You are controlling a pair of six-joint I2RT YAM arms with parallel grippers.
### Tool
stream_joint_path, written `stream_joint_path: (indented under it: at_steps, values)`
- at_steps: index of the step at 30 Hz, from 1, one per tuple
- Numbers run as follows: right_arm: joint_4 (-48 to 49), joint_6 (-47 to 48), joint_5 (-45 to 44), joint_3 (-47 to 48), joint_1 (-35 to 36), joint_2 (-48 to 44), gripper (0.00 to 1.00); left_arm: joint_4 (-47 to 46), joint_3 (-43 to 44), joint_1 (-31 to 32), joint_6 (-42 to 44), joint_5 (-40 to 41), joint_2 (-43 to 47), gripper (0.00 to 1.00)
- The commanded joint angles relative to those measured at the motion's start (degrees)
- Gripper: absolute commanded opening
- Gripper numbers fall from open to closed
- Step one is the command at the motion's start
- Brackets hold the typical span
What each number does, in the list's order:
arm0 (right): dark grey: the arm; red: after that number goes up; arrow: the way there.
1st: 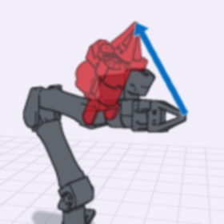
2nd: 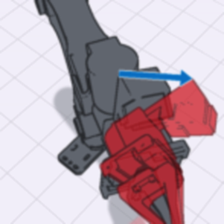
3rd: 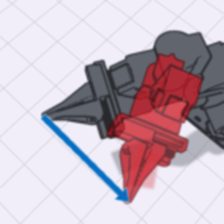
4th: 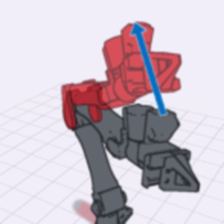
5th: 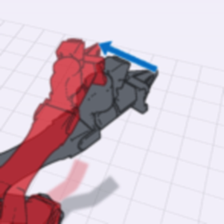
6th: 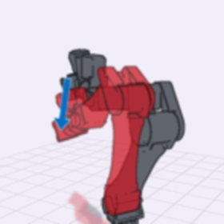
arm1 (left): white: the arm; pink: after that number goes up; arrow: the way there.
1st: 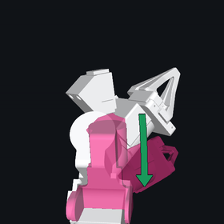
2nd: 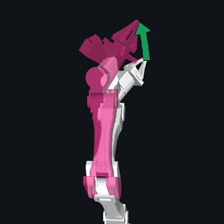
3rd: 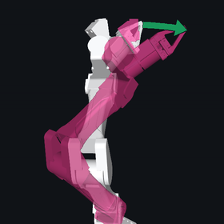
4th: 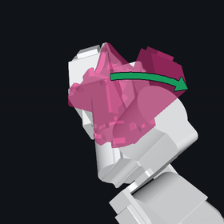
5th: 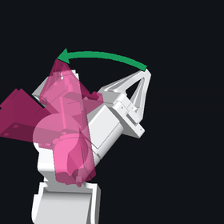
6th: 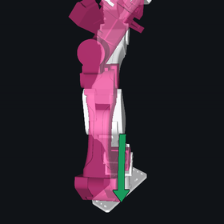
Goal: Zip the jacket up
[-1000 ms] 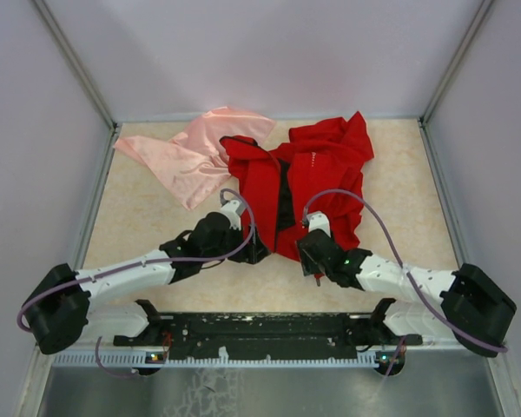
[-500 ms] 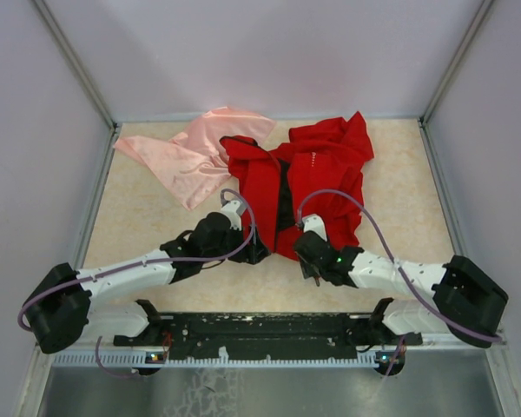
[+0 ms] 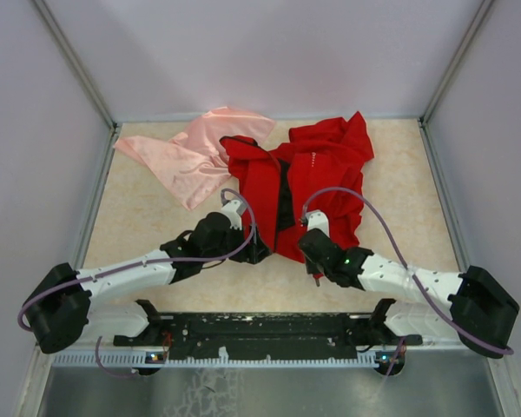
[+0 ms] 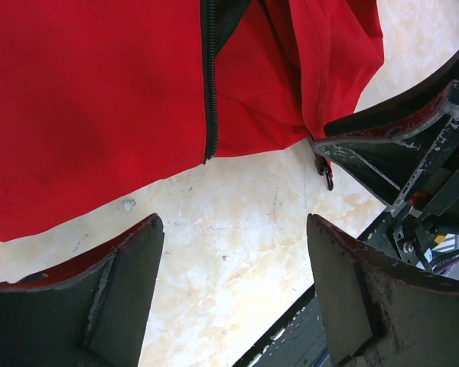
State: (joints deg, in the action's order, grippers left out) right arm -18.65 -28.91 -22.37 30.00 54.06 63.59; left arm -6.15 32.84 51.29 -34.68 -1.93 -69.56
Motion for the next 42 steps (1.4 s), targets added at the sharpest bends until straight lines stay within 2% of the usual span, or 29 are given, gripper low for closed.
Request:
stream_joint_path:
  at_steps: [1, 4, 11, 17, 21, 23, 30, 42]
  values:
    - [-0.62, -2.1, -4.21, 0.57, -0.35, 0.18, 0.24, -1.82, -0.32, 0.39, 0.29, -0.68, 0.76, 0.8]
    - [-1.27, -2.67, -5.27, 0.81, -0.35, 0.68, 0.27, -1.84, -0.33, 0.36, 0.28, -0.7, 0.74, 0.8]
    - [-0.51, -1.59, -3.03, 1.59, -0.32, 3.75, 0.44, -1.8, -0.26, 0.36, 0.41, -0.64, 0.41, 0.8]
    - [-0.43, -2.14, -3.17, 1.79, -0.27, 5.73, 0.45, -1.84, -0.41, 0.35, 0.4, -0.67, 0.37, 0.8]
    - [-1.45, -3.0, -4.24, 1.67, -0.27, 4.5, 0.34, -1.82, -0.65, 0.38, 0.34, -0.59, 0.64, 0.8]
    - [-1.42, -3.01, -3.75, 1.36, -0.27, 3.18, 0.25, -1.88, -0.74, 0.37, 0.4, -0.68, 0.74, 0.8]
    - [4.32, -2.61, 2.77, -1.91, -1.58, -2.26, 0.0, -3.19, -1.11, 0.38, -0.01, -2.4, 0.65, 0.78]
    - [22.58, -1.86, 17.46, -8.74, -2.97, -9.71, 0.0, -10.29, -2.72, 0.34, -1.45, -10.28, 0.5, 0.77]
